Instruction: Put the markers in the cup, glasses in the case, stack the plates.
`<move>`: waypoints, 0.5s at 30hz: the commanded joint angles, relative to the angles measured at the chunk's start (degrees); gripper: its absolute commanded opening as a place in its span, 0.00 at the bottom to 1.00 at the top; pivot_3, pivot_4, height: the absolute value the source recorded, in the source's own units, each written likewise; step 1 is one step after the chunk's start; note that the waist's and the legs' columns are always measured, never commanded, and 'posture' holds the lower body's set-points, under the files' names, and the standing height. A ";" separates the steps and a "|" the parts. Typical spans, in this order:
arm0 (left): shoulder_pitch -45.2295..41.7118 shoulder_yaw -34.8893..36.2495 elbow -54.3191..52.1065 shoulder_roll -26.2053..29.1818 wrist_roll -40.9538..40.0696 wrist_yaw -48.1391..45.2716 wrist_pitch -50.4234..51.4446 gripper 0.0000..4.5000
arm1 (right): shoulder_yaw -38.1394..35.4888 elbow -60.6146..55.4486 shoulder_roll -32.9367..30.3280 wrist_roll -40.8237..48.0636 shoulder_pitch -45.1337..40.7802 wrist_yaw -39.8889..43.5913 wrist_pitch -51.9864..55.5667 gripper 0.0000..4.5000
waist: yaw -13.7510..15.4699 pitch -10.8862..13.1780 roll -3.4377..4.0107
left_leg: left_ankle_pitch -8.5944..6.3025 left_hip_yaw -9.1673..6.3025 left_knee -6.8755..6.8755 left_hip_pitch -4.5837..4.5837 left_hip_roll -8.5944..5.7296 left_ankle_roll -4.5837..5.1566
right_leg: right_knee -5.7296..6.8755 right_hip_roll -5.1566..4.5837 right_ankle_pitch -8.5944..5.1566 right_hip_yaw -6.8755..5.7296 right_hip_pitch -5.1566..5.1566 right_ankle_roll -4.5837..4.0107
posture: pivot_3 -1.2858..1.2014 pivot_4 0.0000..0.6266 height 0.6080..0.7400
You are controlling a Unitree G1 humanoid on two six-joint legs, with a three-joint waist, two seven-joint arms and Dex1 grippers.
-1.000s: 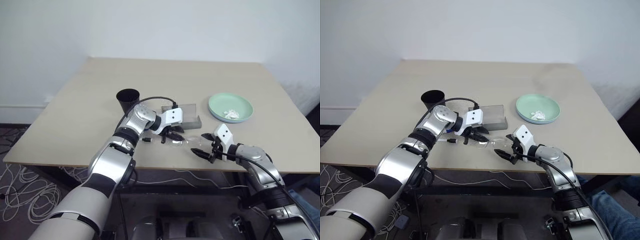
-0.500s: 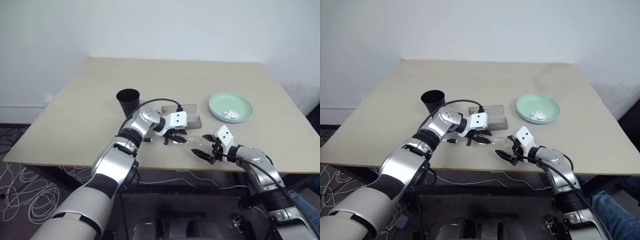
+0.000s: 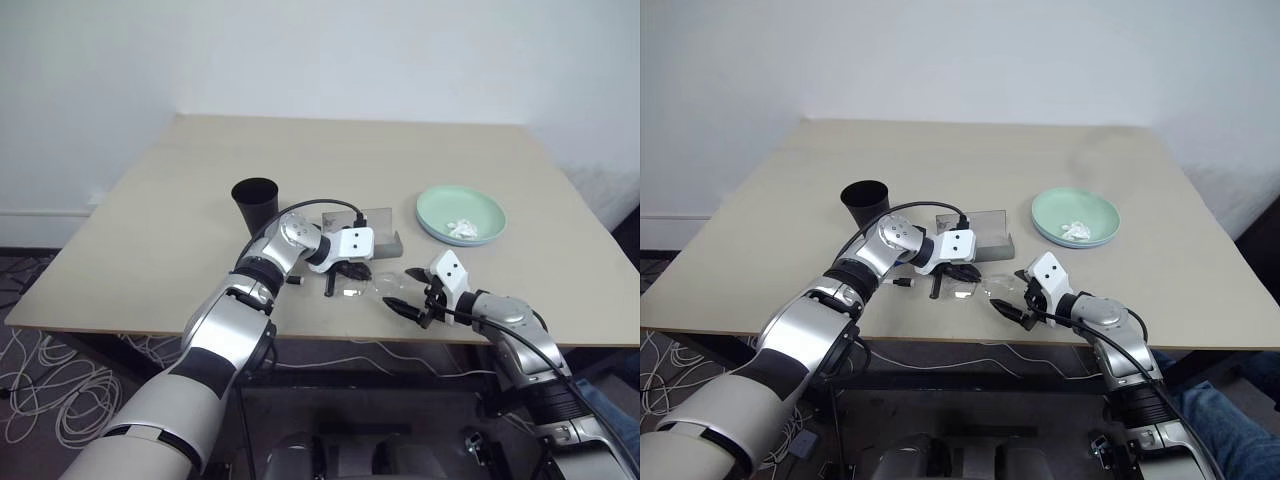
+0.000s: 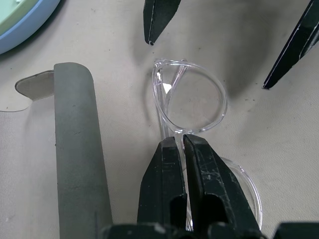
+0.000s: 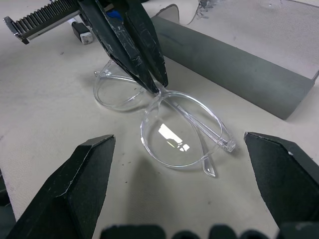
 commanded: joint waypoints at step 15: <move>-5.38 6.44 -1.36 1.91 -5.91 -4.47 1.61 0.01 | -2.08 0.01 -0.19 0.85 -2.22 -1.04 -1.59 1.00 | -0.05 -0.01 0.02 | -0.08 -0.07 -0.18 -0.02 -0.13 -0.09 | -0.16 -0.03 -0.14 0.04 -0.04 0.23 | 0.52 0.00 0.95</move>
